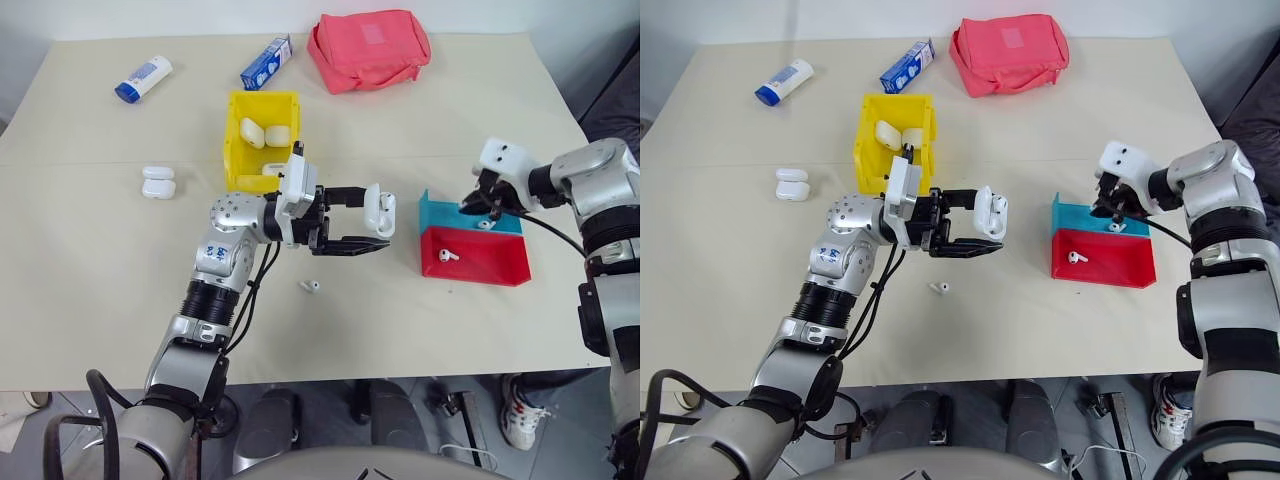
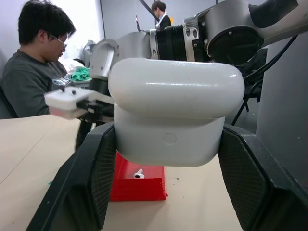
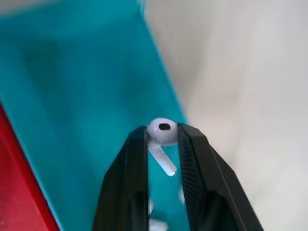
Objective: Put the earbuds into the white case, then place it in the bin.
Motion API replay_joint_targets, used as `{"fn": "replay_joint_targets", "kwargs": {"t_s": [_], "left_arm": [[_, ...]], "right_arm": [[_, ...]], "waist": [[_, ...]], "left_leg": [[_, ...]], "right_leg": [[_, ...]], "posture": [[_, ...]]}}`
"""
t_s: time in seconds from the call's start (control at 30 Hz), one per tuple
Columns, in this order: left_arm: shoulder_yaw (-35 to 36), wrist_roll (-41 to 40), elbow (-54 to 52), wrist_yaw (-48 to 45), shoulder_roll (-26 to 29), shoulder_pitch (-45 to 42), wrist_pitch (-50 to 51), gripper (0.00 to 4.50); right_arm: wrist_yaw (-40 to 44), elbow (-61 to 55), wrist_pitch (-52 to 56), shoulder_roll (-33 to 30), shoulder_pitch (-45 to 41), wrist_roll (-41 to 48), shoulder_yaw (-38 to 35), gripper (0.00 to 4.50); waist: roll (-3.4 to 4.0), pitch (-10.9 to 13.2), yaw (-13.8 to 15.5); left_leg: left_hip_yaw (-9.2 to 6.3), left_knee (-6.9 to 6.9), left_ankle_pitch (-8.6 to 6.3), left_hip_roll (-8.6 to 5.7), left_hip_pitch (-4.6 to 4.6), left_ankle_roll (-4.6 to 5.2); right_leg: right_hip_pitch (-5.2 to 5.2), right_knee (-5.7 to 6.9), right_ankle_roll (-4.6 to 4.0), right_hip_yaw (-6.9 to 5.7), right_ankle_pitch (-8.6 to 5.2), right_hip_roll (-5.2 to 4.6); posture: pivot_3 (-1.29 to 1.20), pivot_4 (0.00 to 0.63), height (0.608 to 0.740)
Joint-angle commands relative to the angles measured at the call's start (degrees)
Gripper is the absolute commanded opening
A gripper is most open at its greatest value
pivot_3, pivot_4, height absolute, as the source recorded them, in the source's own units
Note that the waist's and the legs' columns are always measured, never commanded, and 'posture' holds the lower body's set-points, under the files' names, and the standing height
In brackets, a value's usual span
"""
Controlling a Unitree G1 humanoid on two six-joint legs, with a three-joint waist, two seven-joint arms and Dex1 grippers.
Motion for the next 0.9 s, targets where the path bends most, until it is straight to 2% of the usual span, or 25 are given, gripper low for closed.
{"fn": "replay_joint_targets", "kwargs": {"t_s": [0.03, 0.13, 0.2, 0.3, 0.43, 0.67, 0.9], "left_arm": [[0.22, -0.84, -0.57, -0.4, 0.01, -0.54, -1.24, 2.8], [0.1, -0.97, 0.66, -0.78, -0.38, -1.15, -1.15, 2.8], [0.09, -0.95, 1.46, -1.03, -0.58, -1.6, -1.18, 2.8], [-0.37, -0.46, 3.19, -0.54, -1.37, -3.19, -0.38, 2.8], [-0.74, -0.32, 3.38, -0.01, -1.82, -3.6, 0.51, 2.8], [-1.75, -0.55, 1.41, 1.53, -2.36, -2.77, 3.5, 2.8], [-2.42, -1.54, -1.68, 1.89, -2.57, -1.34, 6.66, 2.8]], "right_arm": [[3.21, -15.52, 2.58, -2.81, 4.34, 8.15, -7.09, 0.47], [4.77, -34.82, 11.3, -4.23, 12.87, 16.4, -13.05, 0.47], [3.83, -44.64, 16.12, -4.39, 17.37, 20.94, -16.43, 0.47], [0.61, -65.38, 23.59, -3.59, 29.12, 30.9, -24.38, 0.47], [-5.76, -80.89, 30.54, -0.14, 37.71, 42.04, -31.11, 0.47], [-17.25, -95.41, 36.48, 6.34, 46.72, 57.77, -34.69, 0.47], [-24.73, -96.76, 33.63, 12.77, 48.36, 60.36, -29.03, 0.47]], "waist": [[0.0, 0.0, 0.14], [0.0, 0.0, 0.69], [0.0, 0.0, 0.97], [0.01, 0.0, 1.75], [0.0, 0.0, 1.99], [0.0, 0.0, 2.11], [0.0, -0.01, 2.02]], "left_leg": [[-0.01, 0.0, 0.0, 0.01, 0.0, 0.0], [-0.01, 0.01, -0.01, -0.01, 0.0, -0.01], [0.0, 0.03, -0.01, 0.0, 0.0, -0.02], [0.01, 0.05, -0.02, 0.0, 0.0, -0.03], [0.0, 0.08, -0.04, -0.01, 0.01, -0.03], [0.0, 0.08, -0.08, -0.01, 0.02, 0.02], [0.04, 0.08, -0.11, -0.03, 0.03, 0.12]], "right_leg": [[0.0, 0.0, 0.0, 0.0, 0.0, 0.0], [0.01, 0.0, 0.01, -0.01, 0.01, 0.0], [0.01, 0.0, 0.02, 0.01, 0.01, 0.0], [0.0, 0.02, 0.04, 0.01, 0.03, 0.0], [0.01, 0.04, 0.06, 0.07, 0.06, -0.02], [-0.01, 0.05, 0.06, 0.12, 0.07, -0.03], [-0.04, 0.08, 0.06, 0.16, 0.06, -0.02]], "posture": [[0.0, 0.15, 0.74], [0.0, 0.15, 0.74], [0.0, 0.15, 0.74], [0.0, 0.15, 0.74], [0.0, 0.15, 0.74], [0.0, 0.15, 0.74], [0.0, 0.15, 0.74]]}}
